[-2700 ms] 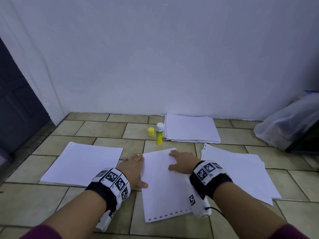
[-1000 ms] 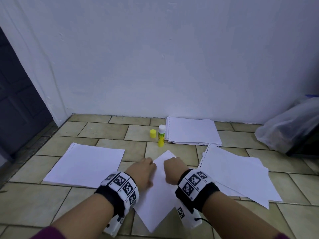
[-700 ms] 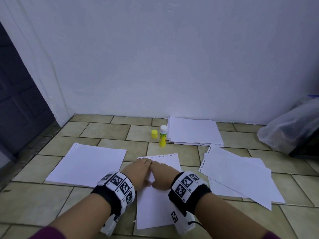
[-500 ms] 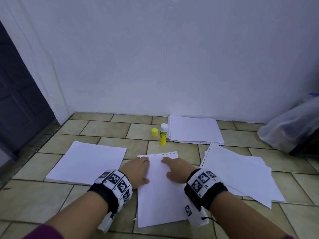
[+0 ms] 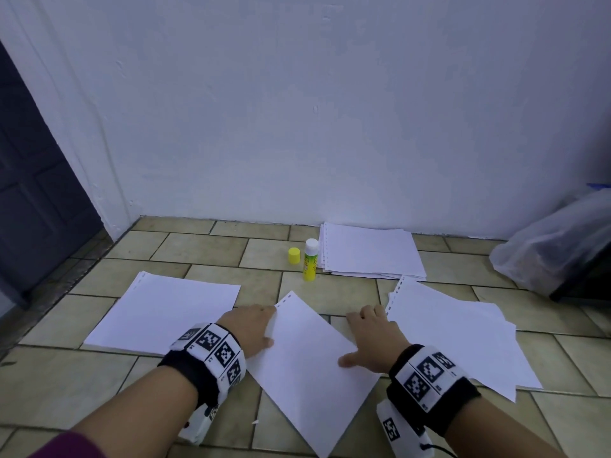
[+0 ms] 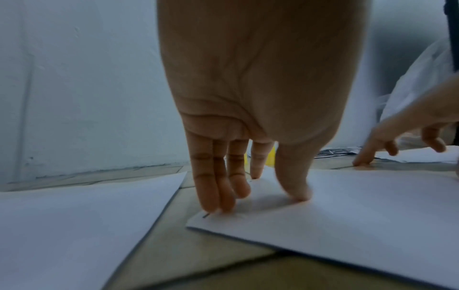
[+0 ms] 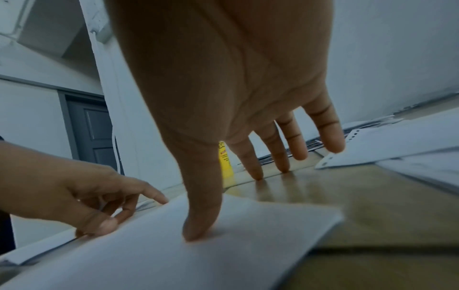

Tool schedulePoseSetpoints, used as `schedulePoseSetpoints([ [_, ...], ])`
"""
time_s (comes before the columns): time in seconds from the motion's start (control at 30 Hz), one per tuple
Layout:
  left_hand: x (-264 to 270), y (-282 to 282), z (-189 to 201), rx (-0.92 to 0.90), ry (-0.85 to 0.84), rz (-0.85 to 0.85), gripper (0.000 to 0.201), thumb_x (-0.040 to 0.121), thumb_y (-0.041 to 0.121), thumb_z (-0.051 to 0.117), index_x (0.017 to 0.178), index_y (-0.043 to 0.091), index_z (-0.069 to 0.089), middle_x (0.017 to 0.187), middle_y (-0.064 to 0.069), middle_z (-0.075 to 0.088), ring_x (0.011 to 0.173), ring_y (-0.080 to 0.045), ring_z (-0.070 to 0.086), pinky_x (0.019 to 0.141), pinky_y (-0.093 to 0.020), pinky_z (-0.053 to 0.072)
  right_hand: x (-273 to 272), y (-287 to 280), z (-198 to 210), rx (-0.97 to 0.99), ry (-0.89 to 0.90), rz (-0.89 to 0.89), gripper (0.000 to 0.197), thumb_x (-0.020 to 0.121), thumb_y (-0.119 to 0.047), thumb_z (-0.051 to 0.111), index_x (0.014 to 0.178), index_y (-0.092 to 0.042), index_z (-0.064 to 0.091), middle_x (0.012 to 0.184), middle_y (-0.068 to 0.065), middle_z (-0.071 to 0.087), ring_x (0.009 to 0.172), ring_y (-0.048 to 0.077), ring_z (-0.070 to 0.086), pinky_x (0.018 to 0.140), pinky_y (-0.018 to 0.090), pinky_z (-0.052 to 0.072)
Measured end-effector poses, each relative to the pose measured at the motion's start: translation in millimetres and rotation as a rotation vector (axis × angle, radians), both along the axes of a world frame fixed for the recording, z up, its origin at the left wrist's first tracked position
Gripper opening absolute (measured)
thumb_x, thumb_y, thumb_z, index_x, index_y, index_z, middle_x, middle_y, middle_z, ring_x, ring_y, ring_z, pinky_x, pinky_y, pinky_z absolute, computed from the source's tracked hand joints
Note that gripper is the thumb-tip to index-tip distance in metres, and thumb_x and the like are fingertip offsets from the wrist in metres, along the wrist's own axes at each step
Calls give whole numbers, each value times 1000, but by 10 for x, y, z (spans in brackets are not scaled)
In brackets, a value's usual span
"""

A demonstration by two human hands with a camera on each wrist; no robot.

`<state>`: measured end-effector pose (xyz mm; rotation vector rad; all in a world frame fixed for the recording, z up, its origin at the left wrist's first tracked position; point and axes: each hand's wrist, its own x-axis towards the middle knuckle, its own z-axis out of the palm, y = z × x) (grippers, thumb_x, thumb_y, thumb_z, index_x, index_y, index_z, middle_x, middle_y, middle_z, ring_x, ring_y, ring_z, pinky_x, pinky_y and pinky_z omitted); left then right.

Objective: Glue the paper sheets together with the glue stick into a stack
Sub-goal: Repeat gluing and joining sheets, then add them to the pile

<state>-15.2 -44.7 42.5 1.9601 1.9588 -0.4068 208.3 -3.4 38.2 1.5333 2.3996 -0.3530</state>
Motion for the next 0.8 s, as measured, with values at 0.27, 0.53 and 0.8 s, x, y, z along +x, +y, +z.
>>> schedulePoseSetpoints([
  [0.27,66,37,-33,71,97,-44,77,88,59,53,142,10,27,147,-6,25,134,-22,30,97,-35,40,172,19,19,14,53,-22,70,88,-49,58,142,-15,31,143,2,37,132,22,33,105,38,34],
  [0.53,-28,-5,-146,13,-70,-16,87,95,52,46,153,13,-5,161,3,-10,148,-14,3,117,-34,20,202,31,-79,-100,83,-58,111,81,-53,65,151,-5,-6,160,9,3,148,21,2,118,43,6],
  [0.8,-11,-30,-141,27,-99,-8,84,96,49,45,153,11,-4,160,1,-7,148,-15,6,117,-33,19,239,29,-27,-51,321,-138,102,73,-52,74,149,-12,19,133,4,55,123,21,49,113,32,23],
])
